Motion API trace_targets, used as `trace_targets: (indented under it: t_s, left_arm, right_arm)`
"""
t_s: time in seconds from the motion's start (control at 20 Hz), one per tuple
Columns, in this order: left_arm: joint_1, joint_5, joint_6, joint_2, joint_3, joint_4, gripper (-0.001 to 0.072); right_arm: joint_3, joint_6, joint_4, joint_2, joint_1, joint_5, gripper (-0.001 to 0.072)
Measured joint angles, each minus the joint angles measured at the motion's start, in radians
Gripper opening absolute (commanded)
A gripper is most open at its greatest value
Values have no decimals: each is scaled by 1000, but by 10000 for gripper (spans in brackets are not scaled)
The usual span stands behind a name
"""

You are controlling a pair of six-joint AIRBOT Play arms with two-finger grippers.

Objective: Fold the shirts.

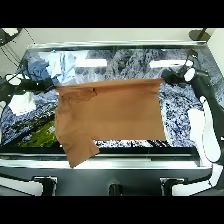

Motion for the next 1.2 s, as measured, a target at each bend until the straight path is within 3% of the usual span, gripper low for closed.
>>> trace_targets:
  t_s: [0.1, 0.25, 0.6, 0.85, 0.9, 0.95, 1.0, 1.2]
  left_arm:
    - [-10, 5, 0, -58, 42, -23, 28]
    - [-19, -70, 0, -95, 72, 2, 28]
    - [-12, -504, 0, -90, 45, 183, 28]
    - [-32, -616, 0, -89, -18, 190, 39]
    - [-33, -628, -5, -89, -22, 188, 180]
    - [-34, -640, -10, -88, -24, 187, 400]
    - [-34, -659, -18, -87, -25, 185, 465]
    - [-3, -732, -18, -39, -19, 176, 462]
  right_arm:
    - [0, 8, -1, -23, -2, -42, 42]
    - [-1, -8, -10, -47, -2, 16, 43]
    - [-7, -193, -43, -68, -3, 433, 42]
    - [-11, -225, -37, -108, -3, 536, 50]
    - [-11, -224, -33, -112, -3, 545, 202]
    - [-11, -224, -32, -114, -3, 547, 339]
    - [-9, -224, -34, -113, -4, 557, 364]
    - [6, -220, -35, -62, -51, 639, 408]
